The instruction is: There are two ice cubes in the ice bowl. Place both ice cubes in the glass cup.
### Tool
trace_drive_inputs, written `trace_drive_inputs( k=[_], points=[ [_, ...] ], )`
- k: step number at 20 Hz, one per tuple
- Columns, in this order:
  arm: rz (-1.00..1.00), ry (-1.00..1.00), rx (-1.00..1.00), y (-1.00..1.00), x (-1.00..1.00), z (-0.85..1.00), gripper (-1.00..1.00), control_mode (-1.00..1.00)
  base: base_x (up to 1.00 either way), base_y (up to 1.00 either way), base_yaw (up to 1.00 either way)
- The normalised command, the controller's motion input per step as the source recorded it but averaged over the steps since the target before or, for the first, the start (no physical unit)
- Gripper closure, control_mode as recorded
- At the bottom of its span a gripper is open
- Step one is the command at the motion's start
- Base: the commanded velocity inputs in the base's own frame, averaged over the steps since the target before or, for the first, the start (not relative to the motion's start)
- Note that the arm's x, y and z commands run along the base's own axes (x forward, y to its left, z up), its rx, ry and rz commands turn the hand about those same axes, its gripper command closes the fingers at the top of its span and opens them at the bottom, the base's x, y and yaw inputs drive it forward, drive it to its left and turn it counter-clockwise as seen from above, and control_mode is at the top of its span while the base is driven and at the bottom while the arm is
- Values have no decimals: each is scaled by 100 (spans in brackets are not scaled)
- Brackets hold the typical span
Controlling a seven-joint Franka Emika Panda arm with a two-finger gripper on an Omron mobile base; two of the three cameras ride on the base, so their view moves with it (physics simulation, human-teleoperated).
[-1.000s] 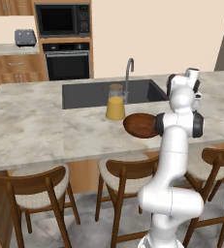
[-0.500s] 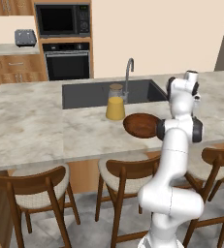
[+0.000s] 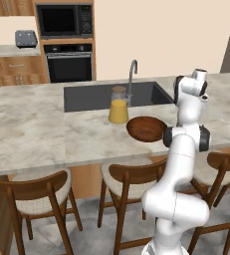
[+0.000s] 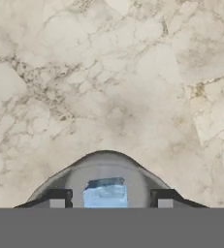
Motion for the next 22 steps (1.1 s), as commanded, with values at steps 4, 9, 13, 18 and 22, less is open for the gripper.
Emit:
trace_drive_inputs(
  k=[4,9,13,18,22],
  points=[
    [-4,-19,0,13,-24,85,-100,-100,0,0,0],
    [0,-29,0,24,-83,45,-100,-100,0,0,0],
    [-1,-44,-2,64,-100,-75,-100,-100,0,0,0],
    [-1,-34,0,93,-100,-100,-100,-100,0,0,0],
    [0,-22,-4,100,-100,-100,-100,-100,0,0,0]
  ],
)
